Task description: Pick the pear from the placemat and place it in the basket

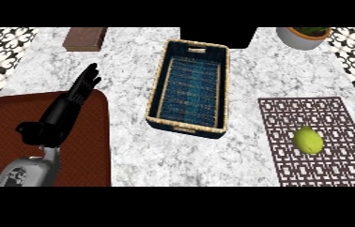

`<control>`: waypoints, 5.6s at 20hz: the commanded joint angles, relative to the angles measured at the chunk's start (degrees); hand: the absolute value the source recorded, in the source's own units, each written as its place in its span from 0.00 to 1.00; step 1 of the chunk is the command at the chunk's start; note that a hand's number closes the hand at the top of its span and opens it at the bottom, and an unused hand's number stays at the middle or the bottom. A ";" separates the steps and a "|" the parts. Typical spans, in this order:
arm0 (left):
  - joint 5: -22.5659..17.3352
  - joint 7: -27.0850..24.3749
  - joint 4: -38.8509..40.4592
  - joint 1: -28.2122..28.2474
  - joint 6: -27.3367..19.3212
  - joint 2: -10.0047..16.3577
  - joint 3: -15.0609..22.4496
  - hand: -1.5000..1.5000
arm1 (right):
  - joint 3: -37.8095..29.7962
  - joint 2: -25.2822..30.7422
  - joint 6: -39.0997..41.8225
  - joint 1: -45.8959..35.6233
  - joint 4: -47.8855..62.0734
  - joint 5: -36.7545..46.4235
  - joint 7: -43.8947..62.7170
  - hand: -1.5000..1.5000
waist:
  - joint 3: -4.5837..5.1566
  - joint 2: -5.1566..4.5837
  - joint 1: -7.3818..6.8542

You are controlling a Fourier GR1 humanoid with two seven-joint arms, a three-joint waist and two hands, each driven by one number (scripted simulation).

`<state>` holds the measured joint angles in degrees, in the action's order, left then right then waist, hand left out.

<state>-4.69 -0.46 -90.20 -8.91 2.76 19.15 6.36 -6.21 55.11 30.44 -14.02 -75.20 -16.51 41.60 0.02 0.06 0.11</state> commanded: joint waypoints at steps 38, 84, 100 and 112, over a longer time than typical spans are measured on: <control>7.18 2.56 -1.31 -0.59 7.05 -8.07 -6.95 0.50 | -1.23 -25.00 -5.27 6.90 1.78 32.30 -15.49 0.00 | -0.02 -0.03 -0.11; 9.69 2.07 1.52 -3.16 11.54 -10.37 -7.53 0.50 | 34.28 -54.49 -15.39 -8.66 -6.97 67.22 -13.21 1.00 | 0.56 1.32 -4.54; 9.69 -0.27 3.48 -3.01 11.09 -9.69 -9.23 0.50 | 66.55 -55.09 -56.22 -17.32 -29.45 67.43 20.73 1.00 | 0.14 0.88 -2.91; 10.03 0.83 2.52 -2.63 10.45 -9.72 -9.41 0.50 | 63.03 -55.07 -49.81 -28.73 -35.52 75.18 39.30 1.00 | 0.31 1.21 -0.55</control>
<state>4.98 0.66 -88.15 -11.40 13.47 9.57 -3.14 58.47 0.82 -20.53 -38.17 -110.20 56.78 66.75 0.26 1.34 -0.92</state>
